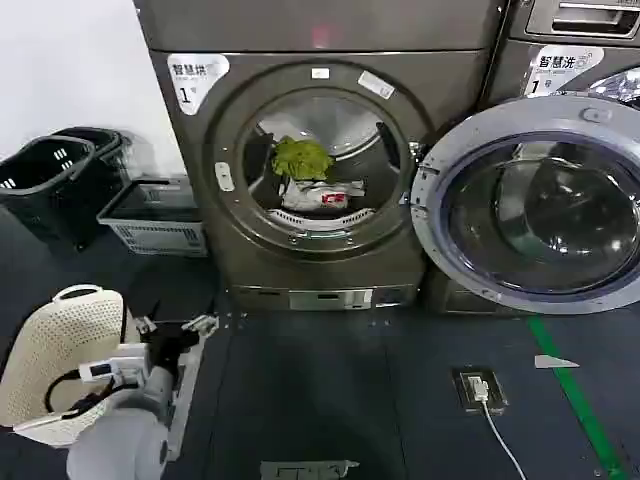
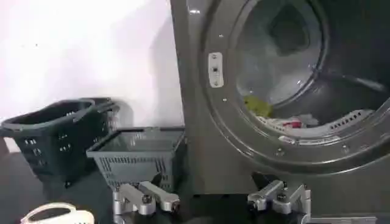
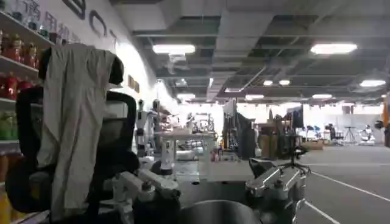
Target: Grasp the clothes from the dryer.
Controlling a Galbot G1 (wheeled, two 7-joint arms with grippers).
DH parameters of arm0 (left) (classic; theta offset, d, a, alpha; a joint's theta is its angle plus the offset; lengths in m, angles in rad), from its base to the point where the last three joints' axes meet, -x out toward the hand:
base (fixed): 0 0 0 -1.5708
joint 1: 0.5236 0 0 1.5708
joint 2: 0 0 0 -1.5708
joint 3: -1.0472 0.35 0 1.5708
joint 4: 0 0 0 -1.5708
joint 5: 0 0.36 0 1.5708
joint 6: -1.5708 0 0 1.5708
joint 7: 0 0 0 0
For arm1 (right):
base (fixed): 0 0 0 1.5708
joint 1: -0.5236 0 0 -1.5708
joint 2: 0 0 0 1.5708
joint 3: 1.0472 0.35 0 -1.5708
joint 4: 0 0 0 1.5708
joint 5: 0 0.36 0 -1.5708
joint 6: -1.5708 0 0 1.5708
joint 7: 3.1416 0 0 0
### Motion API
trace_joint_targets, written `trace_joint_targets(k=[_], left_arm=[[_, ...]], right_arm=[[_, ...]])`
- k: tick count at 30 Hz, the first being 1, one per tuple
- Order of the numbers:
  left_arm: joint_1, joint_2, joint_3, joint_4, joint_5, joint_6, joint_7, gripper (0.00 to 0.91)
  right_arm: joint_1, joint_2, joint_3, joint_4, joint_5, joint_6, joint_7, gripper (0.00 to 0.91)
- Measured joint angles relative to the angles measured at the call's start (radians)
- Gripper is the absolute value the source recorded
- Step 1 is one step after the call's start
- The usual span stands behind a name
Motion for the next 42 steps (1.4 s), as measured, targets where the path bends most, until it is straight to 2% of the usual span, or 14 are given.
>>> trace_joint_targets(k=[8,42], left_arm=[[-0.002,0.001,0.009,0.001,0.008,0.000,0.009,0.907],[0.011,-0.006,0.023,-0.023,0.020,0.000,0.018,0.907]], right_arm=[[0.000,0.005,-0.006,-0.022,0.034,0.047,0.004,0.907],[0.002,0.001,-0.013,-0.060,0.052,0.070,0.033,0.907]])
